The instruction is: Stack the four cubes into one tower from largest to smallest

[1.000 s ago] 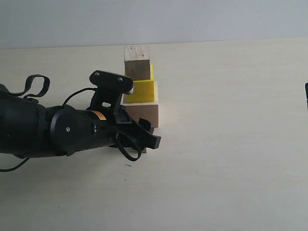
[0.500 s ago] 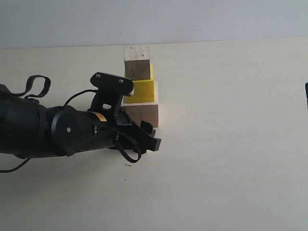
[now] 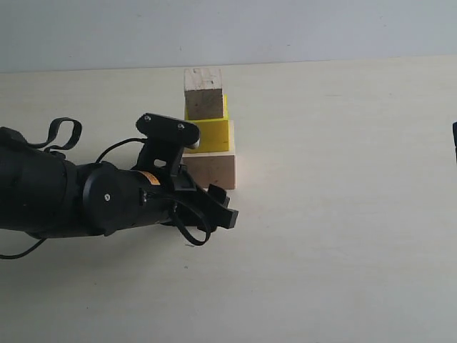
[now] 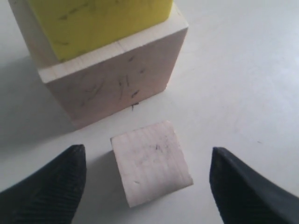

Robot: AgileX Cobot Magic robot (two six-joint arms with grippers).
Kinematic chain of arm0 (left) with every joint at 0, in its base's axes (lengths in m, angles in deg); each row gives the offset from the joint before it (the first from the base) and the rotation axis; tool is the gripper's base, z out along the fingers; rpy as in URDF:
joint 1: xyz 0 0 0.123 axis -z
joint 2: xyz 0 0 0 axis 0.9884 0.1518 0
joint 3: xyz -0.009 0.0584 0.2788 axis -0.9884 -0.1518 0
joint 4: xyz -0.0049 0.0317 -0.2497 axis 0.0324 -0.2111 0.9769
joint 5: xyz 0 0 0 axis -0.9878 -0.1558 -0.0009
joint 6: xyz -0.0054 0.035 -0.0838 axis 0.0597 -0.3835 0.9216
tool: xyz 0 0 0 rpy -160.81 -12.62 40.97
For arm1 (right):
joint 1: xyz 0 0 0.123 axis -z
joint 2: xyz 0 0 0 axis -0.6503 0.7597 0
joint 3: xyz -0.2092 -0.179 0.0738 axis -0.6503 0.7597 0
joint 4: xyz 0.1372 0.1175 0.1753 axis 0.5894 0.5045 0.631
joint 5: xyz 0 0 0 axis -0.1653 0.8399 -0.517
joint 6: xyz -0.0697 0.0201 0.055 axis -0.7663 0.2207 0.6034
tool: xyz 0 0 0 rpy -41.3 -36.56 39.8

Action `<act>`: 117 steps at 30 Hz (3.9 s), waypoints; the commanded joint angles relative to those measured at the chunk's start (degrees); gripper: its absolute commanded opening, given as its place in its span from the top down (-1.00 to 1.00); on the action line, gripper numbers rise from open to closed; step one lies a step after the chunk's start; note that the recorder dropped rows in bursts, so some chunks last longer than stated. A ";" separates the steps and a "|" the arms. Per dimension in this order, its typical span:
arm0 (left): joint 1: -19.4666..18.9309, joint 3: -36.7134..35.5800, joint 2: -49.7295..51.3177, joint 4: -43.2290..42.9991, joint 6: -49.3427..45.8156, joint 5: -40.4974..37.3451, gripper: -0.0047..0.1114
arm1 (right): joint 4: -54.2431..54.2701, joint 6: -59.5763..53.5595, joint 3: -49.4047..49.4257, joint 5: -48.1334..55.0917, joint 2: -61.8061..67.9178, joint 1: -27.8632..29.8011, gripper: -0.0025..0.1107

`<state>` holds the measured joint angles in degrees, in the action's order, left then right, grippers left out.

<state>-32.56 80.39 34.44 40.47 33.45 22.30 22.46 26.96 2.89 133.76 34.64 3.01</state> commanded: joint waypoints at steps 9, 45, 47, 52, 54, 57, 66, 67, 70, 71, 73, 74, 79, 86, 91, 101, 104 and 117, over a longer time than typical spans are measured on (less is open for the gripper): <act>-0.07 0.18 -0.01 -0.07 0.47 0.69 -0.31 | 0.30 0.27 0.40 -1.01 -0.31 0.20 0.96; -0.07 0.18 -0.01 -0.07 0.39 -0.94 -0.26 | 2.69 0.27 0.40 -2.49 -0.40 0.20 0.96; -0.07 0.18 -0.01 -0.18 0.39 -1.06 -0.26 | 2.69 0.27 0.40 -2.49 -0.40 0.20 0.96; -0.07 0.18 -0.01 -1.10 0.50 -0.51 -0.26 | 2.69 0.27 0.40 -2.95 -0.40 0.20 0.96; -0.07 0.18 -0.01 -1.08 0.50 -0.62 -0.26 | 2.69 0.27 0.40 -3.06 -0.40 0.20 0.96; -0.07 0.18 -0.01 -1.24 0.50 -1.36 -0.26 | 2.81 0.27 0.40 -3.18 -0.40 0.20 0.96; -0.07 0.18 -0.01 -1.54 0.37 -3.40 -0.26 | 2.81 0.27 0.40 -3.40 -0.40 0.20 0.96; -0.07 0.18 -0.01 -1.54 0.37 -3.40 -0.26 | 2.91 0.27 0.40 -3.40 -0.40 0.20 0.96; -0.07 0.18 -0.01 -1.54 0.37 -2.39 -0.26 | 3.35 0.27 0.40 -3.40 -0.40 0.20 0.96; -0.07 0.18 -0.01 -1.54 0.37 -2.12 -0.26 | 3.35 0.27 0.40 -3.40 -0.40 0.20 0.96; -0.07 0.18 -0.01 -1.54 0.37 -2.00 -0.26 | 3.34 0.27 0.40 -3.53 -0.40 0.20 0.96; -0.07 0.18 -0.01 -1.54 0.37 -2.00 -0.26 | 3.34 0.27 0.40 -3.66 -0.40 0.20 0.96; -0.07 0.18 1.72 -1.54 0.37 -1.75 -0.26 | 3.34 0.27 0.40 -4.25 -0.40 0.20 0.96; -0.07 0.18 2.56 -1.54 0.52 -0.89 -0.26 | 3.34 0.27 0.40 -4.25 -0.40 0.20 0.96; -0.07 0.18 2.69 -1.54 0.52 -0.06 -0.23 | 3.34 0.27 0.40 -4.25 -0.40 0.20 0.96; -0.07 0.18 2.69 -1.54 0.52 -0.09 0.72 | 3.34 0.27 0.40 -4.25 -0.40 0.20 0.96; -0.07 0.18 2.69 -1.54 0.52 -2.71 0.86 | 3.34 0.27 0.40 -4.25 -0.40 0.20 0.96; -0.07 -7.94 -2.31 5.90 0.75 -13.90 0.85 | 2.86 0.27 0.40 -4.26 -0.40 0.20 0.96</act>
<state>-32.65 76.07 33.24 43.16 33.79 16.16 25.68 26.96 2.89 130.27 34.64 3.01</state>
